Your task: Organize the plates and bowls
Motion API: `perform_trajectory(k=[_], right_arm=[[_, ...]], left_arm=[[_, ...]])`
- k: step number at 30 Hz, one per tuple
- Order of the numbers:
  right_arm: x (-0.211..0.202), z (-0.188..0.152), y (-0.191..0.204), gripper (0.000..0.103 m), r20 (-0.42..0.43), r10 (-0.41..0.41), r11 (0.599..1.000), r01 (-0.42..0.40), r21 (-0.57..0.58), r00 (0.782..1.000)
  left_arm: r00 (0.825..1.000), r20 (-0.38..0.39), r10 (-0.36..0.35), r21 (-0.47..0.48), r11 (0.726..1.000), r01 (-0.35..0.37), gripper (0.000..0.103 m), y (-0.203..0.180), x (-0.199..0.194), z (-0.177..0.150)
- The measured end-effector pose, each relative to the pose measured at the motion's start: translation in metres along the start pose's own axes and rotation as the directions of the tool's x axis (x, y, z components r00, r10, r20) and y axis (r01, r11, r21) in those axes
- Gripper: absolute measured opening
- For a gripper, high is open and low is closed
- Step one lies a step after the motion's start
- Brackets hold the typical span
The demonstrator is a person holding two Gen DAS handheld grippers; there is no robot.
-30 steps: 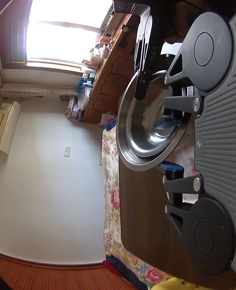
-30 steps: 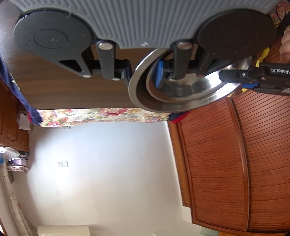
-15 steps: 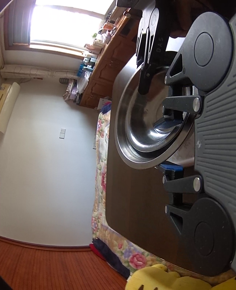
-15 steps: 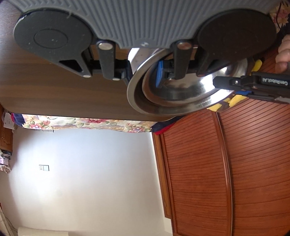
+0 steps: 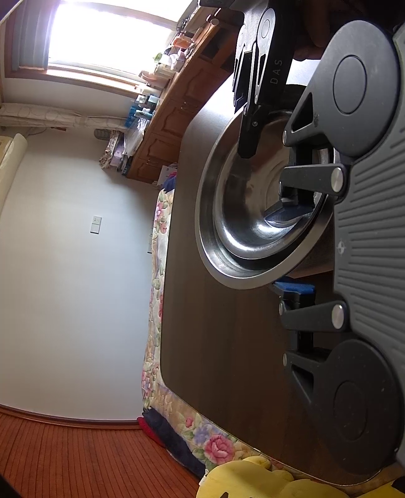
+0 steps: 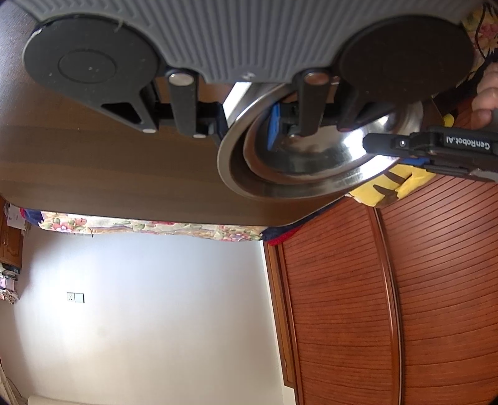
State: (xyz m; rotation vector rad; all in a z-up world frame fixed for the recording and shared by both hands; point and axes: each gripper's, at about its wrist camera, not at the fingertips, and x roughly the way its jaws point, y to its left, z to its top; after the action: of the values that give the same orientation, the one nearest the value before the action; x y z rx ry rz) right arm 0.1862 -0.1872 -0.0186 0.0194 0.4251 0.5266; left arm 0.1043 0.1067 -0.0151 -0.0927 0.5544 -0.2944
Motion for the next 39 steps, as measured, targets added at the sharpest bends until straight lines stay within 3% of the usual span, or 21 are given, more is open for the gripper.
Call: perform_trajectory(k=[6,11,13,19,25,28,30,35,39], right_arm=[[0.001,-0.001,0.000,0.031,0.007,0.005,1.000,-0.005,-0.007,1.000],[-0.004,-0.001,0.000,0.053,0.012,-0.027,0.999,0.027,-0.018,1.000],[-0.009,0.000,0.000,0.055,0.023,-0.045,0.999,0.045,-0.017,0.999],[-0.037,0.002,0.000,0.065,0.070,-0.101,0.995,0.102,-0.015,0.992],[-0.061,0.004,0.002,0.070,0.112,-0.146,0.989,0.148,-0.007,0.983],[-0.069,0.004,0.003,0.083,0.135,-0.177,0.984,0.180,-0.006,0.975],[-0.073,0.002,0.006,0.093,0.152,-0.194,0.980,0.197,-0.001,0.969],[-0.083,-0.003,0.002,0.103,0.168,-0.238,0.971,0.236,0.032,0.956],[-0.087,-0.009,-0.002,0.103,0.177,-0.294,0.956,0.289,0.056,0.939]], left_arm=[[1.000,0.010,0.012,0.015,1.000,-0.012,0.042,-0.001,-0.001,-0.002],[0.998,0.015,0.056,0.025,0.998,-0.056,0.055,-0.003,-0.002,-0.003],[0.997,0.025,0.076,0.026,0.997,-0.077,0.066,-0.005,-0.004,-0.003],[0.990,0.077,0.119,0.044,0.992,-0.122,0.085,-0.014,-0.016,0.000],[0.986,0.116,0.117,0.049,0.991,-0.124,0.095,-0.027,-0.028,0.004],[0.981,0.146,0.125,0.065,0.989,-0.136,0.103,-0.040,-0.034,0.007],[0.978,0.164,0.131,0.086,0.985,-0.146,0.103,-0.049,-0.037,0.007],[0.968,0.190,0.164,0.100,0.978,-0.185,0.103,-0.067,-0.039,0.003],[0.963,0.204,0.174,0.127,0.971,-0.203,0.103,-0.080,-0.038,-0.002]])
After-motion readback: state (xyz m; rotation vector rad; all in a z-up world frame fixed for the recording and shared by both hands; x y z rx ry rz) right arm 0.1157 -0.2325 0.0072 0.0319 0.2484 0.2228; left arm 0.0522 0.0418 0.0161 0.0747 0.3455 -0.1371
